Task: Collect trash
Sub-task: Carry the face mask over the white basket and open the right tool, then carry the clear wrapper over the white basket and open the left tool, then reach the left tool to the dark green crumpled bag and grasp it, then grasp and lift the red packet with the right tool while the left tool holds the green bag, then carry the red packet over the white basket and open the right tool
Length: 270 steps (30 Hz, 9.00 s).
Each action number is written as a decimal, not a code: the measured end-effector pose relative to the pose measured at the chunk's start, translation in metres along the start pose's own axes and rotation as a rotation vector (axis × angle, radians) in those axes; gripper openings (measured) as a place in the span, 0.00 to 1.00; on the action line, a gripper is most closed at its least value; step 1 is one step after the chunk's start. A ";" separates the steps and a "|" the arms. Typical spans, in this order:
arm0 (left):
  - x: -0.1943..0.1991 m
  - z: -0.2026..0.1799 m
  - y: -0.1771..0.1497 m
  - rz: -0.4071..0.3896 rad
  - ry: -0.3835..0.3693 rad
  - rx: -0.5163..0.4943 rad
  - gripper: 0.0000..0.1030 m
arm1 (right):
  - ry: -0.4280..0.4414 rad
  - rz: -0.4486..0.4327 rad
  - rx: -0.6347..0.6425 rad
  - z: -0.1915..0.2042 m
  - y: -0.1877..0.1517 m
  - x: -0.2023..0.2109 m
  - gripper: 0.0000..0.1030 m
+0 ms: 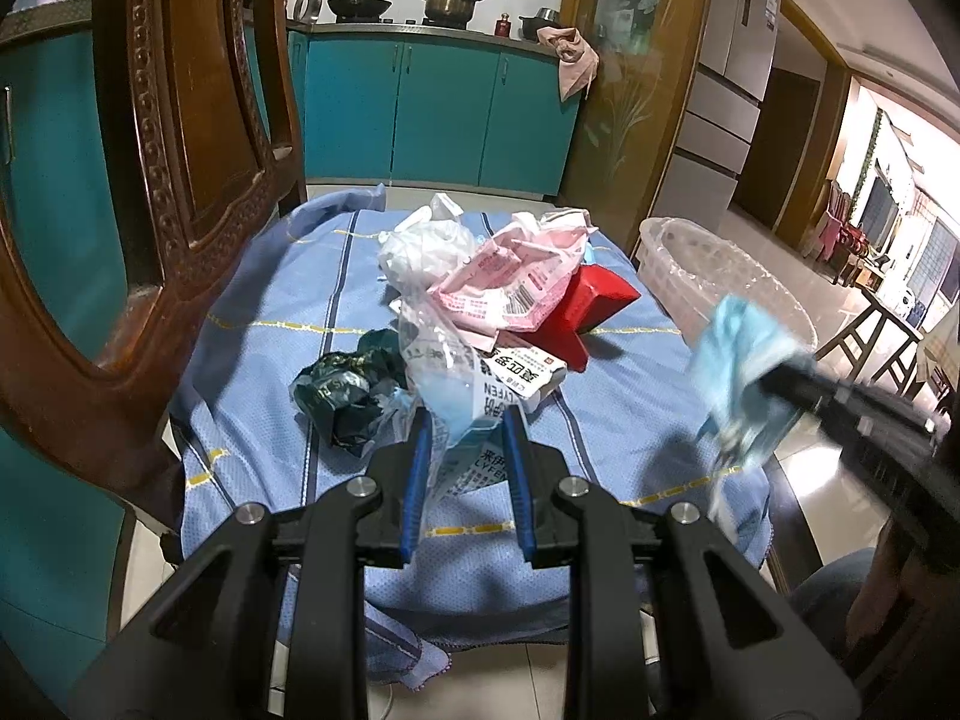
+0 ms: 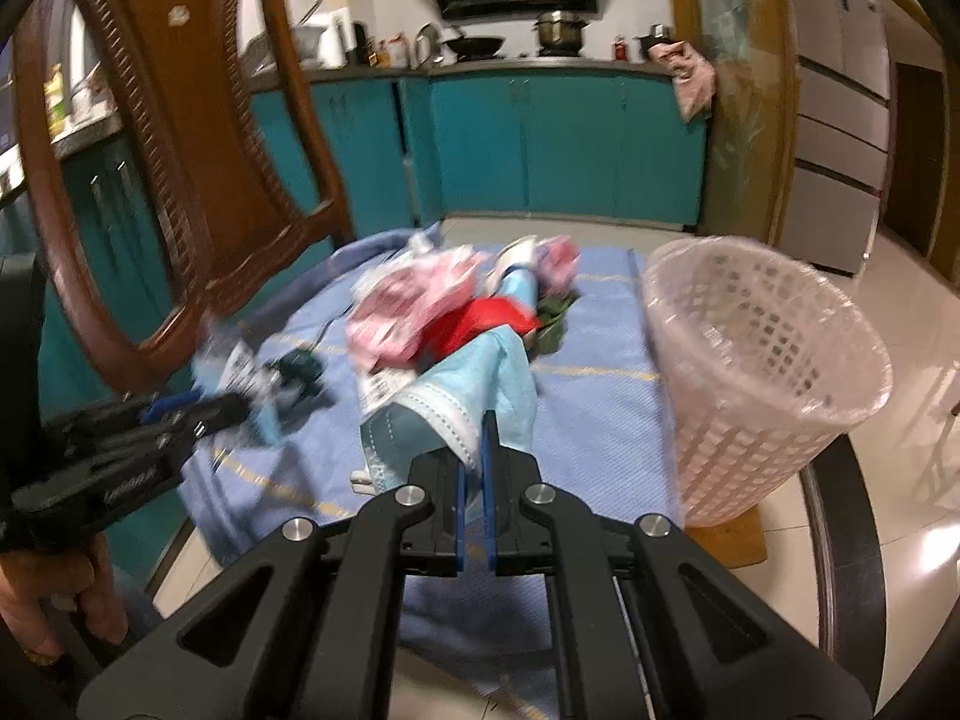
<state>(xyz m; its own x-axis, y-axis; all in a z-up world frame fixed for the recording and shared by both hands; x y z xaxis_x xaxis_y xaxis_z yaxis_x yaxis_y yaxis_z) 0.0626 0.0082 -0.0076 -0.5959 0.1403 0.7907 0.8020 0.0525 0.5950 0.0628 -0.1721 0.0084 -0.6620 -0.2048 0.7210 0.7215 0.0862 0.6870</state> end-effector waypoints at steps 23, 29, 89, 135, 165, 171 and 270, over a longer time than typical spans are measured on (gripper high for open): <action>-0.008 0.001 0.003 0.022 0.008 0.007 0.25 | -0.326 -0.035 -0.354 -0.190 0.090 -0.040 0.61; -0.003 -0.012 0.006 0.019 0.024 -0.034 0.25 | -0.285 -0.177 -0.347 -0.130 0.044 0.023 0.93; 0.001 0.007 -0.014 0.037 0.026 0.027 0.97 | -0.010 -0.067 -0.103 -0.008 -0.017 0.017 0.94; -0.049 0.018 0.032 0.102 0.176 -0.092 0.94 | -0.001 -0.039 -0.101 -0.012 -0.009 0.015 0.94; 0.015 0.006 0.023 -0.211 0.047 -0.005 0.43 | 0.163 0.260 -0.133 0.008 0.068 -0.142 0.46; 0.016 0.009 0.026 -0.206 0.040 -0.002 0.43 | 0.201 0.272 -0.139 0.004 0.067 -0.143 0.11; -0.015 0.008 0.033 -0.058 0.030 -0.016 0.45 | -0.213 -0.108 -0.242 -0.124 0.079 -0.018 0.37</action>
<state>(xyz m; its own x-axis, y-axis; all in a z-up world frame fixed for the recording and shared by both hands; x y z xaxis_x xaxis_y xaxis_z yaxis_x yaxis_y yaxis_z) 0.0989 0.0152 -0.0010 -0.6427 0.1078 0.7585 0.7653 0.0435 0.6422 0.1563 -0.2821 0.0383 -0.7465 0.0104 0.6653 0.6550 -0.1637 0.7377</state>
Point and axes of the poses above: each gripper's, at about its wrist camera, not at the fingertips, and x roughly against the way its jaws point, z to its left, y to its top, the point moved 1 cm from there along -x, roughly the way its jaws point, and after that the axes turned 13 degrees about z, right-handed, at the moved point
